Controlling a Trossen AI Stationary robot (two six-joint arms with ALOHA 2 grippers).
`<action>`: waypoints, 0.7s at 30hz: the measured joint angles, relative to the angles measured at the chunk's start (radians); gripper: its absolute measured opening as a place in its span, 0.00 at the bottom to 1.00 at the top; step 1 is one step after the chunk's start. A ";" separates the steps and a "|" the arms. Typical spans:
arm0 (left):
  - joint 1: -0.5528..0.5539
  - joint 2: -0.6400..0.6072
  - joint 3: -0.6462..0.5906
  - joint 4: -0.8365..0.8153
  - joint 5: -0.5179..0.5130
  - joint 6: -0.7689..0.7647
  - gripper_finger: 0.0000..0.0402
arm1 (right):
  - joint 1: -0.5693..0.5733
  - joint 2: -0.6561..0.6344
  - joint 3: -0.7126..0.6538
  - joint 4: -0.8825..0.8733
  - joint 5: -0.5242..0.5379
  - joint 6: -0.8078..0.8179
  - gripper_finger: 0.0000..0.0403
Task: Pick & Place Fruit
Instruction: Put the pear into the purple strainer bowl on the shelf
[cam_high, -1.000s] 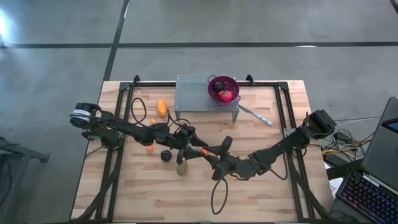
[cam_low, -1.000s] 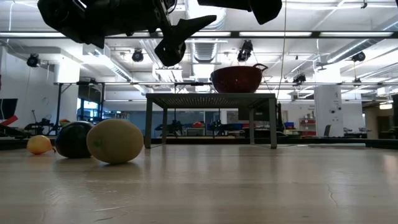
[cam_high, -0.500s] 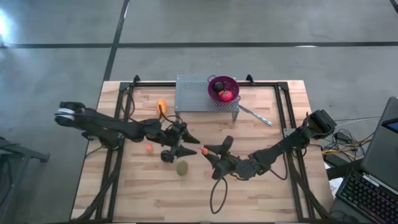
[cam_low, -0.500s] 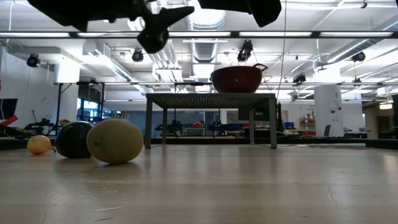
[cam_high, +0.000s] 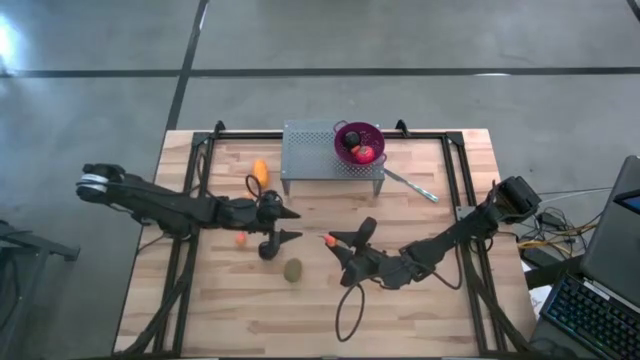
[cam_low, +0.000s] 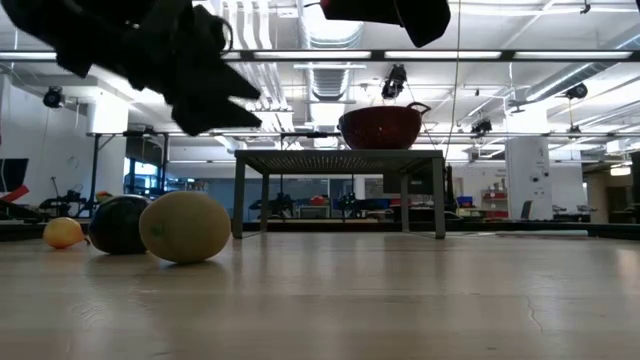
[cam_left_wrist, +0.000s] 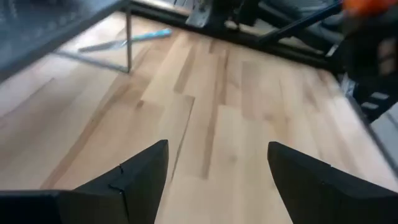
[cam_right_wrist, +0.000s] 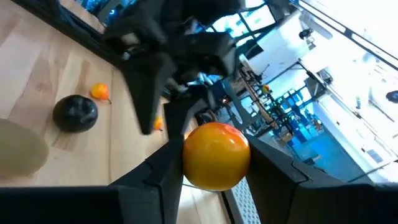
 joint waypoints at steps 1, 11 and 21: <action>0.000 0.008 -0.013 0.026 -0.003 0.000 0.70 | -0.003 0.000 0.000 0.000 0.004 0.006 0.36; -0.001 0.034 -0.035 0.094 -0.002 0.082 0.70 | -0.079 -0.021 0.000 -0.001 0.037 0.014 0.39; -0.006 0.034 -0.026 0.098 0.005 0.070 0.70 | -0.211 -0.184 0.013 -0.003 0.043 -0.083 0.35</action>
